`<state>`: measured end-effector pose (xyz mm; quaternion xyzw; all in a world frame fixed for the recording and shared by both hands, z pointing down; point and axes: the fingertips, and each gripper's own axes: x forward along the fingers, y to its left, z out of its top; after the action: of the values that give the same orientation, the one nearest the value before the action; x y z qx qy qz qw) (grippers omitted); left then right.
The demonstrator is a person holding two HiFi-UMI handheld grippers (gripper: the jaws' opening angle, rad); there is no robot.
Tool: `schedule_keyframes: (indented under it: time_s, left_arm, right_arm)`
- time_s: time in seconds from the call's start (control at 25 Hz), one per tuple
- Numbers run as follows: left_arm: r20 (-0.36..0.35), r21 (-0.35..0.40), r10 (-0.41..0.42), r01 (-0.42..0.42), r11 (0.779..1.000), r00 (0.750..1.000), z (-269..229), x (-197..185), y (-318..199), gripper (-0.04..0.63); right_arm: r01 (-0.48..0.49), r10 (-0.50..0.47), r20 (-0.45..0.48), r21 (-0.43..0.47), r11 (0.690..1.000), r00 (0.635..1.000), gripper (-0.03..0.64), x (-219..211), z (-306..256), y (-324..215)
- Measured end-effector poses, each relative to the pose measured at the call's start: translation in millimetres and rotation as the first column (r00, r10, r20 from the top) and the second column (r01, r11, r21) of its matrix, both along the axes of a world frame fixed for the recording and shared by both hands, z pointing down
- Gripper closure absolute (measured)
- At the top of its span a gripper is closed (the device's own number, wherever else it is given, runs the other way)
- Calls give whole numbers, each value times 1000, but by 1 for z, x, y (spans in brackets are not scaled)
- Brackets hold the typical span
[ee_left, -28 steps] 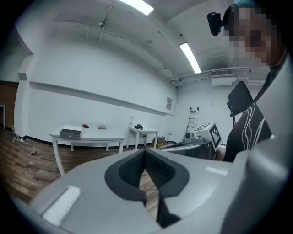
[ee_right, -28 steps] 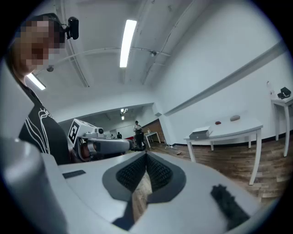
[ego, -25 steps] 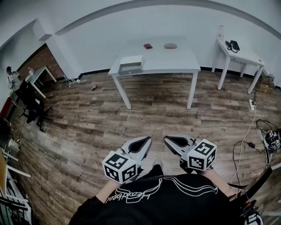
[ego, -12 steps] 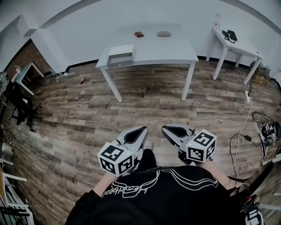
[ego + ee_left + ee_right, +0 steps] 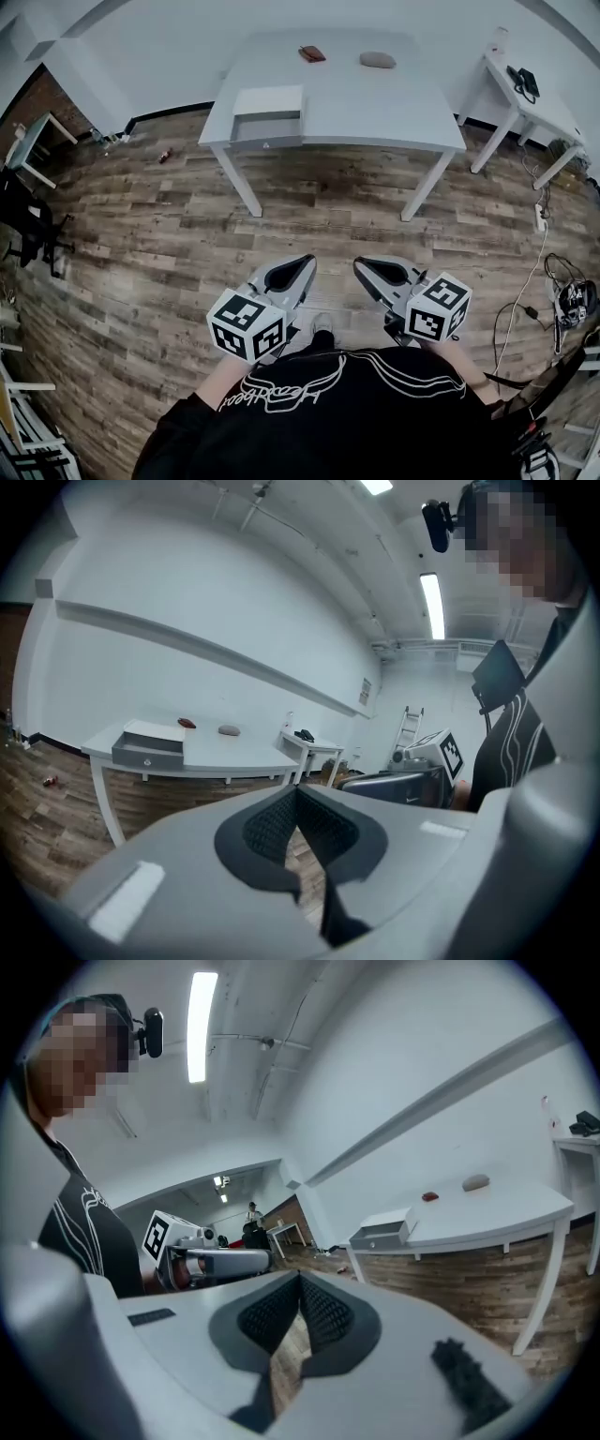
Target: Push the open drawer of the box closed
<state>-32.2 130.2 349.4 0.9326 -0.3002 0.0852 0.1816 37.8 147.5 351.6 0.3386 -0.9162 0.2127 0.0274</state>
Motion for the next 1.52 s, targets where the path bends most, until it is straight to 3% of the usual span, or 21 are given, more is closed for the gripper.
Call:
schedule_keyframes:
  time_s: [0.12, 0.28, 0.88, 1.2, 1.36, 1.52]
  left_arm:
    - [22, -4, -6, 6, 1000, 1000, 3, -17, -62, 586]
    - [36, -34, 16, -15, 999, 999, 13, -23, -108, 586]
    - [82, -66, -72, 77, 995, 994, 49, -22, -215, 586]
    - [114, -155, -130, 146, 977, 985, 86, -19, -290, 538]
    - [153, -153, -205, 228, 962, 967, 109, -32, -326, 489]
    - [220, -140, -289, 323, 936, 932, 139, -59, -364, 480]
  right_arm:
    - [0, 1, -14, 9, 1000, 1000, 608, -13, -3, -62]
    - [2, -2, -12, 15, 1000, 1000, 608, -24, -6, -116]
    - [50, -50, 4, -61, 997, 999, 609, -15, 40, -226]
    - [103, -104, -1, -92, 990, 995, 607, -9, 58, -307]
    - [118, -119, -5, -128, 985, 993, 609, -5, 71, -333]
    - [134, -137, -9, -152, 979, 991, 608, -7, 83, -352]
